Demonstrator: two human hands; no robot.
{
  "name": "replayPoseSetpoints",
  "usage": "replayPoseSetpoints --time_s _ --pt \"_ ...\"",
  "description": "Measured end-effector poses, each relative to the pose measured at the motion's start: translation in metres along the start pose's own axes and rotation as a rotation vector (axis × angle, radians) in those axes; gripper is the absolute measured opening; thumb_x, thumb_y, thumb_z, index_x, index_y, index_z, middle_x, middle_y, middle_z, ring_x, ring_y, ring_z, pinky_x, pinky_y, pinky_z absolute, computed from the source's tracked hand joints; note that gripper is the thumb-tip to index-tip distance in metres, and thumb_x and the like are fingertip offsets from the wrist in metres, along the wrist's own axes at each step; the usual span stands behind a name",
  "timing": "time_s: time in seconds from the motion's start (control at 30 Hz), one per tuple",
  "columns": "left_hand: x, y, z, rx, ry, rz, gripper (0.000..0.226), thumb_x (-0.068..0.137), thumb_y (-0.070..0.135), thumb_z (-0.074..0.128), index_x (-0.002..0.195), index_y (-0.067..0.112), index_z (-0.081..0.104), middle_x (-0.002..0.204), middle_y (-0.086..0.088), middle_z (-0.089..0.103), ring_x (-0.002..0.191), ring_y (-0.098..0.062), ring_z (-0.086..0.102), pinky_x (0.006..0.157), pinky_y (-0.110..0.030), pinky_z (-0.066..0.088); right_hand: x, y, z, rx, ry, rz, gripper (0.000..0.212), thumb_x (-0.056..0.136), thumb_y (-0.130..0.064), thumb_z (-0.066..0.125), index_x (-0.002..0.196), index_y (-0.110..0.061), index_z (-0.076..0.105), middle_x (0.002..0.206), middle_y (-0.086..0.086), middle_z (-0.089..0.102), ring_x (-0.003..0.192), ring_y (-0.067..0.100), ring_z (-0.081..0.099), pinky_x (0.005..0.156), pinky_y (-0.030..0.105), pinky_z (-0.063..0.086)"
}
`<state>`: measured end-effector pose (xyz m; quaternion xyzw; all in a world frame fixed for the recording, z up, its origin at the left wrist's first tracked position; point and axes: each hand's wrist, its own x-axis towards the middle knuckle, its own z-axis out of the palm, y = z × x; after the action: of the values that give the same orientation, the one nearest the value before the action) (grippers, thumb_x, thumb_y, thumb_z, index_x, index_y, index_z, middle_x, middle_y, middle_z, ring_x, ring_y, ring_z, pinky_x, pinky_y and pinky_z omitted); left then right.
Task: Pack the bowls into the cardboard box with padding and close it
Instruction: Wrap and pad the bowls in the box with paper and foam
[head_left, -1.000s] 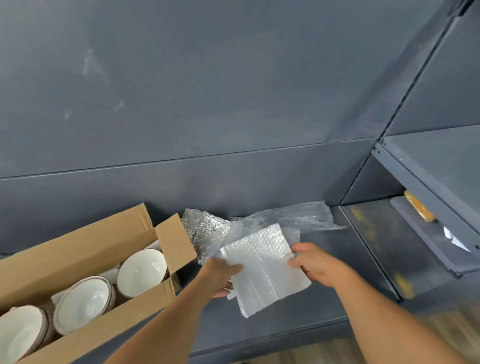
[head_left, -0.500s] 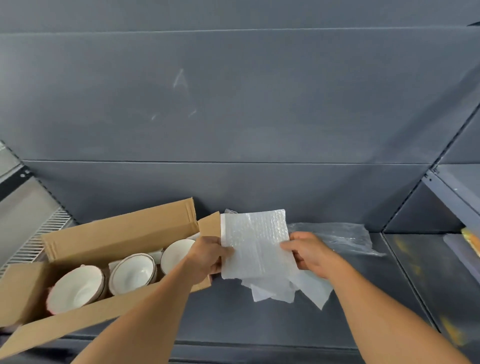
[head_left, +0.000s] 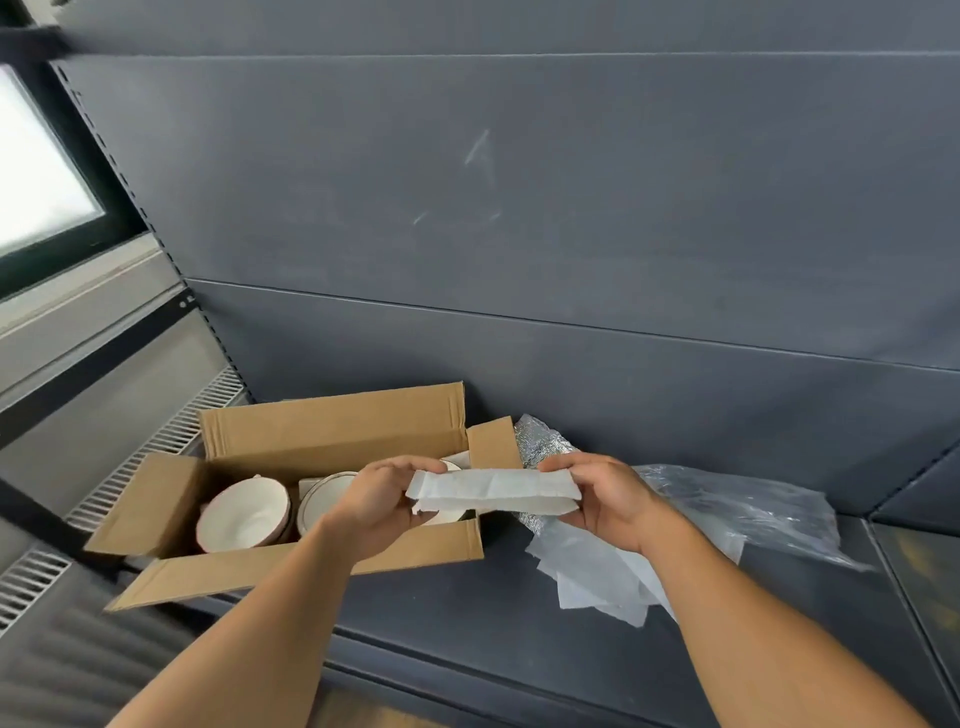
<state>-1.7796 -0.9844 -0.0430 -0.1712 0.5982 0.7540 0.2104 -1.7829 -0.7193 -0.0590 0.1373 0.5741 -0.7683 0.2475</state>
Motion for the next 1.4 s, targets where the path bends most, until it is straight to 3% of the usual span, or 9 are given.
replayPoseSetpoints --time_s 0.17,0.2,0.33,0.5,0.63,0.8,1.03,1.27,1.4 --pt "-0.005 0.003 -0.022 -0.002 -0.025 -0.016 0.030 0.089 0.004 0.042 0.101 -0.006 0.068 0.103 -0.018 0.067 0.088 -0.030 0.064 0.066 -0.032 0.054 0.016 0.002 0.020 -0.150 -0.013 0.035 0.017 0.092 -0.016 0.056 0.084 -0.010 0.070 0.079 0.008 0.071 0.065 0.019 0.065 0.063 0.030 0.052" --pt "-0.005 0.004 -0.025 0.042 -0.025 -0.012 0.026 0.090 0.007 0.049 0.104 -0.005 0.068 0.104 -0.017 0.067 0.088 -0.029 0.065 0.064 -0.031 0.055 0.018 0.002 0.025 -0.200 -0.020 0.018 0.007 0.090 -0.009 0.061 0.087 -0.011 0.067 0.080 0.006 0.069 0.064 0.016 0.065 0.062 0.030 0.052" --pt "0.000 0.001 -0.039 0.247 0.057 0.055 0.024 0.081 -0.004 0.071 0.104 0.005 0.067 0.111 -0.017 0.064 0.100 -0.036 0.064 0.072 -0.036 0.057 0.033 0.007 0.041 -0.326 -0.002 -0.053 0.024 0.083 0.009 0.066 0.092 -0.012 0.059 0.087 0.004 0.066 0.066 0.015 0.065 0.052 0.024 0.047" --pt "0.003 0.002 -0.056 0.250 0.110 0.091 0.044 0.077 -0.008 0.074 0.115 0.011 0.060 0.116 -0.008 0.062 0.106 -0.032 0.062 0.081 -0.039 0.059 0.048 0.011 0.060 -0.307 0.016 -0.073 0.039 0.078 0.013 0.069 0.108 -0.013 0.062 0.102 0.010 0.073 0.086 0.023 0.071 0.067 0.035 0.056" --pt "0.008 0.003 -0.073 0.210 0.159 0.080 0.040 0.079 -0.005 0.075 0.117 0.002 0.062 0.115 -0.014 0.067 0.105 -0.034 0.066 0.088 -0.046 0.057 0.055 0.008 0.075 -0.239 -0.001 -0.037 0.026 0.080 0.014 0.067 0.100 -0.002 0.069 0.094 0.012 0.074 0.082 0.024 0.072 0.067 0.035 0.058" --pt "0.007 0.006 -0.090 0.155 0.136 0.058 0.016 0.086 -0.001 0.069 0.101 -0.003 0.068 0.100 -0.014 0.073 0.086 -0.024 0.073 0.069 -0.029 0.057 0.065 0.008 0.091 -0.192 -0.057 -0.001 0.026 0.087 0.007 0.063 0.111 -0.001 0.065 0.106 0.015 0.073 0.098 0.031 0.069 0.090 0.052 0.054" --pt "0.007 0.009 -0.122 0.134 0.040 0.024 0.015 0.090 0.009 0.068 0.104 0.010 0.062 0.116 -0.020 0.060 0.093 -0.026 0.068 0.071 -0.031 0.058 0.069 0.011 0.115 -0.211 -0.145 0.054 0.015 0.096 -0.009 0.060 0.109 -0.014 0.064 0.093 0.007 0.070 0.057 0.015 0.061 0.044 0.018 0.050" --pt "0.005 0.023 -0.147 -0.041 0.104 0.023 0.021 0.093 -0.005 0.056 0.098 0.002 0.075 0.111 -0.020 0.065 0.093 -0.025 0.062 0.065 -0.025 0.057 0.088 0.008 0.139 -0.028 -0.210 0.082 0.027 0.091 0.009 0.056 0.089 -0.006 0.078 0.085 0.016 0.071 0.056 0.018 0.061 0.049 0.021 0.055" --pt "0.007 0.031 -0.166 -0.095 0.066 0.004 0.023 0.091 -0.002 0.054 0.106 -0.004 0.071 0.113 -0.019 0.065 0.097 -0.025 0.061 0.072 -0.025 0.057 0.096 0.004 0.154 -0.049 -0.270 0.106 0.022 0.084 0.008 0.061 0.096 -0.002 0.077 0.092 0.016 0.072 0.070 0.021 0.066 0.060 0.025 0.059"
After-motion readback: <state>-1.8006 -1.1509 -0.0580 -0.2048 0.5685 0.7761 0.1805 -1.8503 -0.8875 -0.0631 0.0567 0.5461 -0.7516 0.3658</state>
